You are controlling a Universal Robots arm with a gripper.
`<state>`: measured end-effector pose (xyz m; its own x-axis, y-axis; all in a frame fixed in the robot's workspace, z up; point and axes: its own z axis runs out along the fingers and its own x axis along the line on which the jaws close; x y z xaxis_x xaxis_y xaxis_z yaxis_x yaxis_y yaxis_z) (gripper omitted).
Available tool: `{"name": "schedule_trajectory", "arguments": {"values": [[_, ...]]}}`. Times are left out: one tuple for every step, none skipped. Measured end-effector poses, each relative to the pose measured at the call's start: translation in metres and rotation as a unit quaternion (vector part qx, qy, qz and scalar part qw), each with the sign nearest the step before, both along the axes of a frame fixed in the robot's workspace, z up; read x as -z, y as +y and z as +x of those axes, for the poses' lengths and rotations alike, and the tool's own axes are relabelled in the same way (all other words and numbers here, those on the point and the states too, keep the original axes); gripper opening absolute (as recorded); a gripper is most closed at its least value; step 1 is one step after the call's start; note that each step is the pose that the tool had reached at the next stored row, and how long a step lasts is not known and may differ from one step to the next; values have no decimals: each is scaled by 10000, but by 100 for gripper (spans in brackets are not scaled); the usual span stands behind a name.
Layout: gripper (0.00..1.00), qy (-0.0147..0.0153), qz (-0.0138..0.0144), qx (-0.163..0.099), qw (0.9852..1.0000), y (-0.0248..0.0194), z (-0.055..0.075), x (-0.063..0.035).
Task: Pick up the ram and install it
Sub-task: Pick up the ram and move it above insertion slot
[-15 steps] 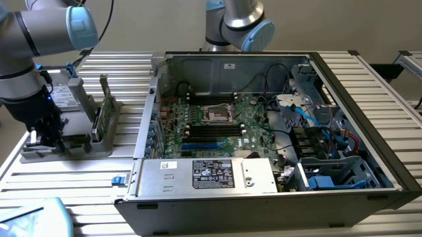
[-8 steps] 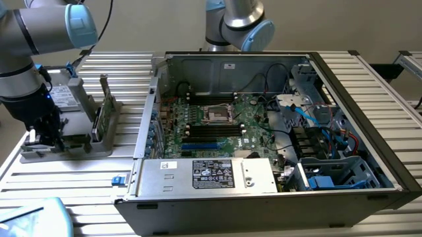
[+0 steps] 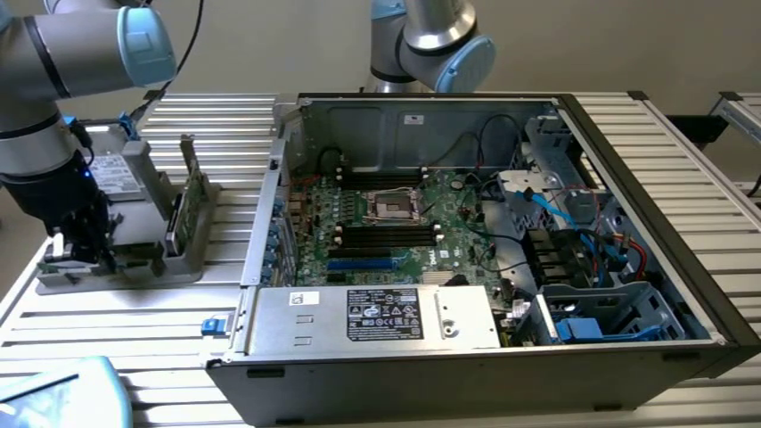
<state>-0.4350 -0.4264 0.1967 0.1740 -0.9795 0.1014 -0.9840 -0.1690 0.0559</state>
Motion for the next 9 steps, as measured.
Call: {"name": "schedule_trajectory", "arguments": {"values": [[14, 1, 0, 0, 10000, 0, 0, -4], [14, 1, 0, 0, 10000, 1, 0, -8], [14, 1, 0, 0, 10000, 1, 0, -14], [14, 2, -1, 0, 10000, 1, -1, -21], [14, 0, 0, 0, 10000, 1, 0, -22], [14, 0, 0, 0, 10000, 1, 0, -23], [14, 0, 1, 0, 10000, 1, 0, -23], [14, -1, 1, 0, 10000, 1, 0, -23], [14, -1, 1, 0, 10000, 1, 0, -23]]}}
